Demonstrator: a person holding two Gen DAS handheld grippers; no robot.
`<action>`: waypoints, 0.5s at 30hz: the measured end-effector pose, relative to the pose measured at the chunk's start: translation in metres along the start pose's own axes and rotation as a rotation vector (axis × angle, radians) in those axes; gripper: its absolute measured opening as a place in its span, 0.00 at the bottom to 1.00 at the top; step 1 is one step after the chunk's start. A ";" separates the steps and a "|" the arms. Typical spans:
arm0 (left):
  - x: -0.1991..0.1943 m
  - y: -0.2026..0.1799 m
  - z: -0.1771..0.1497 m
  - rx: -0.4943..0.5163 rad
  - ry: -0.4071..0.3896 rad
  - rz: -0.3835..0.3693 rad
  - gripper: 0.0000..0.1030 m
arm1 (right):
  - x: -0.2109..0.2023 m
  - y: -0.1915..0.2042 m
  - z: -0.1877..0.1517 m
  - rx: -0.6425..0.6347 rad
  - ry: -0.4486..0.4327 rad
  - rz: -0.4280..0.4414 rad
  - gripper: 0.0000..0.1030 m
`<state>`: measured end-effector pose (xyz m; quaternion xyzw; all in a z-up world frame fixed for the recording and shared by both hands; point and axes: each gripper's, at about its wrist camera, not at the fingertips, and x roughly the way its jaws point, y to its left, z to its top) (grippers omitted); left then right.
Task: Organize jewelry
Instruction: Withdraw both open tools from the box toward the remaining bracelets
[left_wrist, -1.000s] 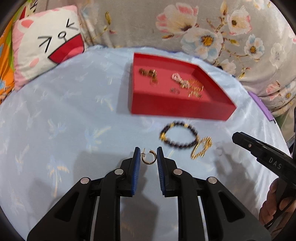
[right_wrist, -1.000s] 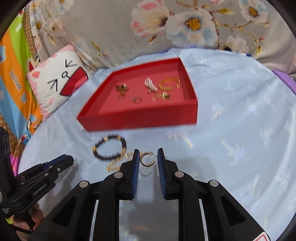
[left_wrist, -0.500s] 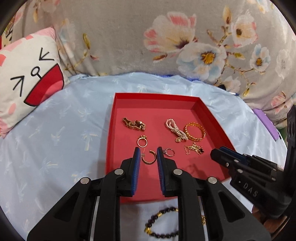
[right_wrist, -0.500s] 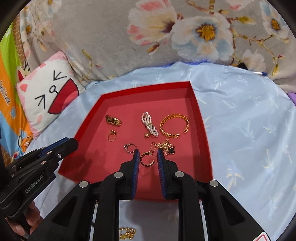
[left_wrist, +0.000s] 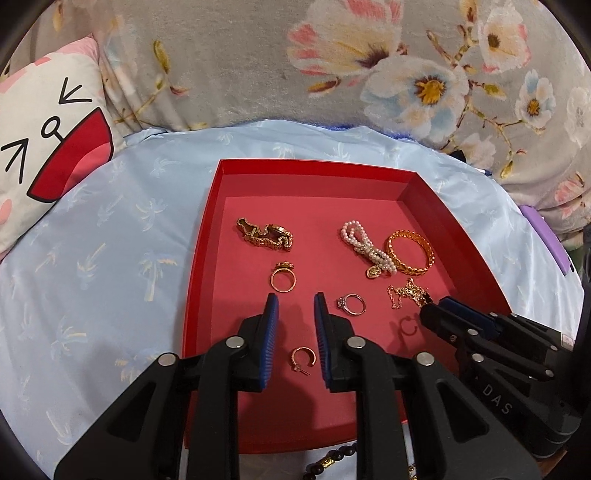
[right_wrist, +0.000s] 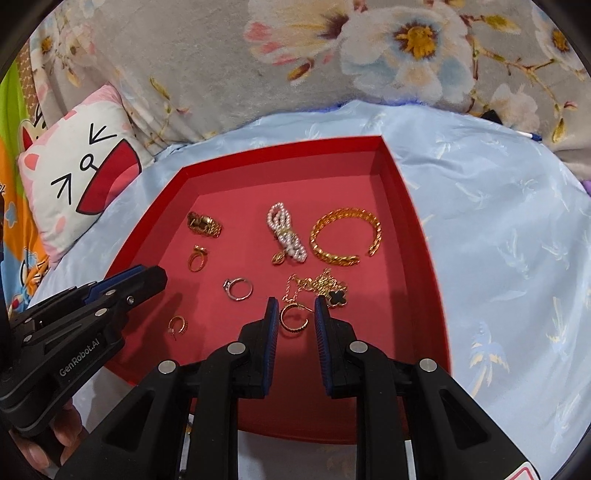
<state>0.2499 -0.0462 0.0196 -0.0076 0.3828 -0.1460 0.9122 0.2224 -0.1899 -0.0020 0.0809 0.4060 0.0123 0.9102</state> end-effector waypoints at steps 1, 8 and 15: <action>-0.001 0.001 0.000 -0.009 -0.004 -0.001 0.30 | -0.001 0.000 0.000 -0.001 -0.006 -0.005 0.21; -0.024 0.014 -0.001 -0.054 -0.050 0.007 0.34 | -0.031 -0.005 -0.007 0.005 -0.061 -0.010 0.26; -0.064 0.021 -0.029 -0.076 -0.088 0.004 0.34 | -0.077 -0.006 -0.048 -0.001 -0.099 -0.018 0.35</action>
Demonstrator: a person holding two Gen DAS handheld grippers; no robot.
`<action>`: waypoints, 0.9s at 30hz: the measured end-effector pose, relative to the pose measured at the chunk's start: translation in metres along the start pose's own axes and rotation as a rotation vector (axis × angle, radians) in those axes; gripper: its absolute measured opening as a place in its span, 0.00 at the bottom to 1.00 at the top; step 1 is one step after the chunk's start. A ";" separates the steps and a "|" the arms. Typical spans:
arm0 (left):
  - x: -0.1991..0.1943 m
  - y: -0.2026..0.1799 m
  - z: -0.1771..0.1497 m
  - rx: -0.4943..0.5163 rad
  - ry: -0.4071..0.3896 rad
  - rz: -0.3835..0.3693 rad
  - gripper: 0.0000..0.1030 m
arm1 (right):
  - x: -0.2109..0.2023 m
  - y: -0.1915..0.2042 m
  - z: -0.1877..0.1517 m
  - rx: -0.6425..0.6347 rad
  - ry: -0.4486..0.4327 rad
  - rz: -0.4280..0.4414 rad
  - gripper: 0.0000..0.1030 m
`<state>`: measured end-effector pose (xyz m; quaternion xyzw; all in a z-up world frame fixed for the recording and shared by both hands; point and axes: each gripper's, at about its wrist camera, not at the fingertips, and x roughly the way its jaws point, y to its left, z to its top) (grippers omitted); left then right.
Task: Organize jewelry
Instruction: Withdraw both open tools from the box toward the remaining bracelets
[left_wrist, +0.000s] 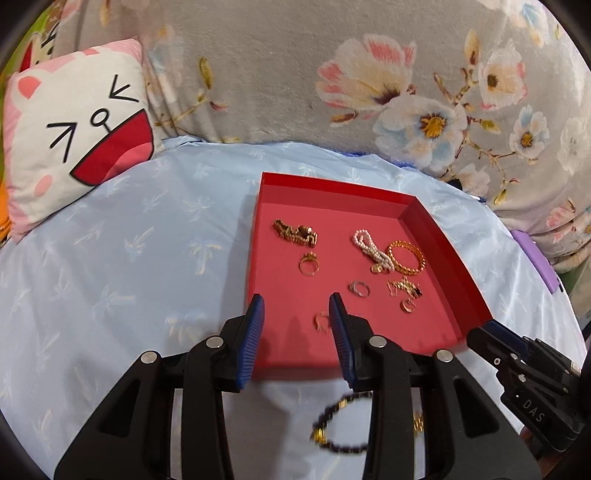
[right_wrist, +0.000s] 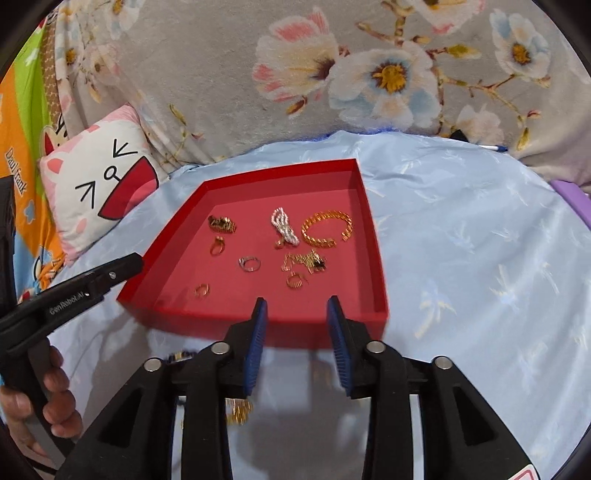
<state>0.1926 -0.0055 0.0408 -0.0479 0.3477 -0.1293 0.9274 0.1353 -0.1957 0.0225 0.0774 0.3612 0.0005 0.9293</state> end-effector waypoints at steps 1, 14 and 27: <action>-0.007 0.001 -0.006 -0.006 -0.002 -0.001 0.34 | -0.005 0.000 -0.006 0.007 0.003 0.005 0.35; -0.035 -0.003 -0.076 -0.018 0.059 -0.014 0.34 | -0.023 0.008 -0.064 0.054 0.085 0.052 0.35; -0.029 0.008 -0.088 -0.059 0.078 -0.020 0.35 | 0.009 0.035 -0.057 0.021 0.136 0.058 0.31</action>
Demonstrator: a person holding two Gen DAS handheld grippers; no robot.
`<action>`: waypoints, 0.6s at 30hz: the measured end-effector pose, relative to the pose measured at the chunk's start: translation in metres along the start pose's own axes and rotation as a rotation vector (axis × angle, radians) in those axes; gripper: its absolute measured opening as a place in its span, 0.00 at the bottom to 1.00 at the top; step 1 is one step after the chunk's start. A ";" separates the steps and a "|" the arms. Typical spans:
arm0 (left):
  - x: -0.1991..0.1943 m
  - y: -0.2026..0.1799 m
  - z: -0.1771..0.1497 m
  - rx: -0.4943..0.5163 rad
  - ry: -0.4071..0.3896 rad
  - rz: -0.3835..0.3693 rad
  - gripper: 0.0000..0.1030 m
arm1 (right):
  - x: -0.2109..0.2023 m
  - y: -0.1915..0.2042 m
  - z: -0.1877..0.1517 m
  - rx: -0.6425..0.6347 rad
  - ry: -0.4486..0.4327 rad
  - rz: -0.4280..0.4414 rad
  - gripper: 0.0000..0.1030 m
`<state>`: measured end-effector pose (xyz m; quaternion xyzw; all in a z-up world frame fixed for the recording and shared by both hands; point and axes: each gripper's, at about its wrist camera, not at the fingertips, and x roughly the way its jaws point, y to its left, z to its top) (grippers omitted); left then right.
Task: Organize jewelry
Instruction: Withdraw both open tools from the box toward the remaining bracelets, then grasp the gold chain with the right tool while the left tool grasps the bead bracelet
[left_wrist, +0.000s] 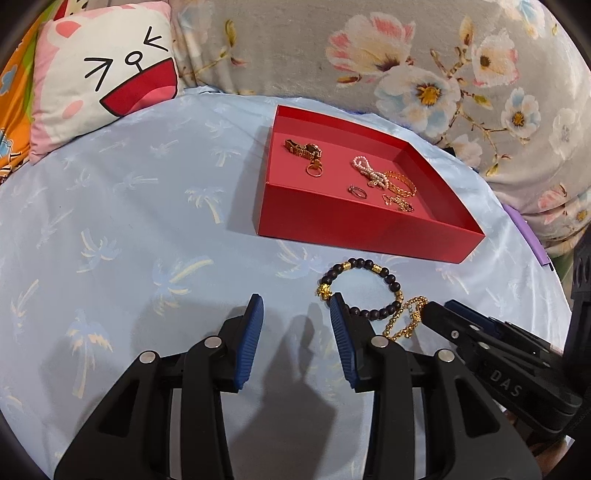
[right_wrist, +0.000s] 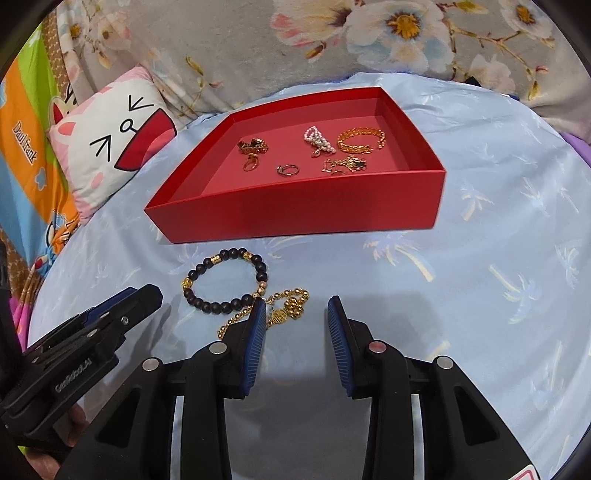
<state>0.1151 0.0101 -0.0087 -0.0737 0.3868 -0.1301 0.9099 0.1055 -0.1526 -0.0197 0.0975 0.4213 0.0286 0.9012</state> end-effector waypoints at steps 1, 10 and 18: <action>0.000 0.000 0.000 0.002 -0.001 -0.004 0.35 | 0.003 0.003 0.001 -0.011 0.005 -0.008 0.27; 0.001 0.000 -0.001 0.002 0.009 -0.021 0.35 | 0.005 -0.003 0.003 0.002 0.008 -0.037 0.06; 0.007 -0.010 0.003 0.020 0.024 -0.051 0.35 | -0.014 -0.025 -0.005 0.060 -0.034 -0.042 0.00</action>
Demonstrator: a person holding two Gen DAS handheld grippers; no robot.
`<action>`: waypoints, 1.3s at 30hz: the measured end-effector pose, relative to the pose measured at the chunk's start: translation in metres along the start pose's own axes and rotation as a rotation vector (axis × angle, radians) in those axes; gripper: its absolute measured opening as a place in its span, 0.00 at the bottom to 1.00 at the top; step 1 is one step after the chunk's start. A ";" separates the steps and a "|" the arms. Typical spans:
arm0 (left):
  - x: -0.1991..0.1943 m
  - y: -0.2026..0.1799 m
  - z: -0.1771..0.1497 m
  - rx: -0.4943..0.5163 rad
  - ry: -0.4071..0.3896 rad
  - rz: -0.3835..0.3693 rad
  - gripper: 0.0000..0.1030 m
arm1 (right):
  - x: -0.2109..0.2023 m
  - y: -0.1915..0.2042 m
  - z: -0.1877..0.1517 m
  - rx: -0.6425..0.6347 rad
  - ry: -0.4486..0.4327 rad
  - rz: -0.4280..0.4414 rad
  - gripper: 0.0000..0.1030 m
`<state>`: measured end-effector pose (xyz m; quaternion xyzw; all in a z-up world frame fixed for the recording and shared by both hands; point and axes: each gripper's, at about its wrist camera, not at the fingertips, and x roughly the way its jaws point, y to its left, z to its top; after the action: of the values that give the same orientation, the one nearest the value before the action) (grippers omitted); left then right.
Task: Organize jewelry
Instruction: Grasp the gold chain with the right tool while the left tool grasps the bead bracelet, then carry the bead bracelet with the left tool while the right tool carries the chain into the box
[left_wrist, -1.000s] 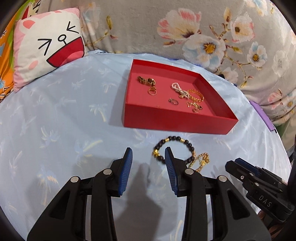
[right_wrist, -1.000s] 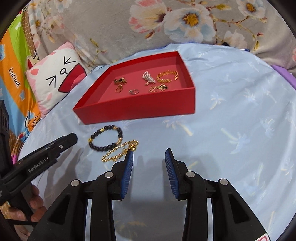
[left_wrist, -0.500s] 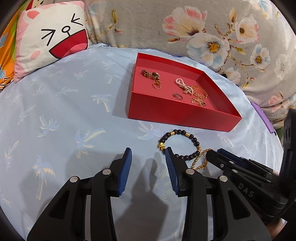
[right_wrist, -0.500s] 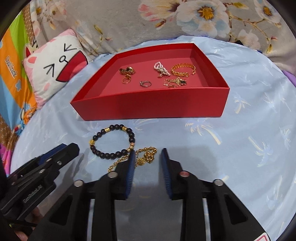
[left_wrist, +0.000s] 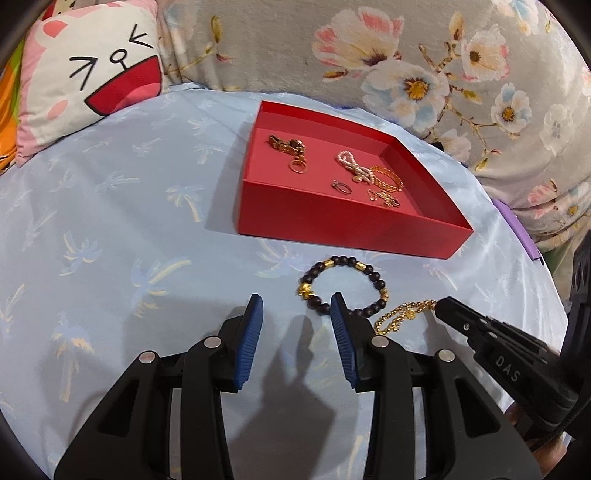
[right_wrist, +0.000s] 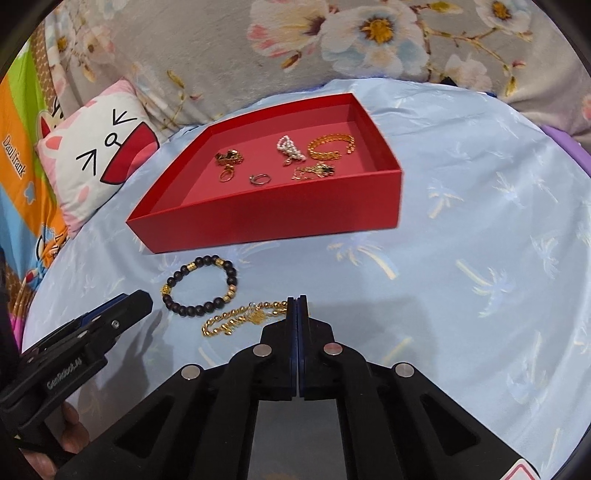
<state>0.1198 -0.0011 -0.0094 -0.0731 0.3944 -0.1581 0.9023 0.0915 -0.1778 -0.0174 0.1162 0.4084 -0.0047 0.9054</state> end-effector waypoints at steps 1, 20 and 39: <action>0.003 -0.004 0.002 0.012 0.006 0.005 0.35 | -0.001 -0.002 0.000 0.007 0.001 0.001 0.00; 0.035 -0.025 0.017 0.056 0.058 0.015 0.07 | -0.012 -0.012 -0.006 0.032 -0.028 0.030 0.00; -0.053 -0.043 0.068 0.138 -0.097 -0.031 0.07 | -0.086 0.010 0.059 -0.094 -0.200 0.034 0.00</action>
<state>0.1265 -0.0229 0.0844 -0.0246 0.3373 -0.1950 0.9207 0.0787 -0.1880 0.0856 0.0794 0.3139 0.0184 0.9460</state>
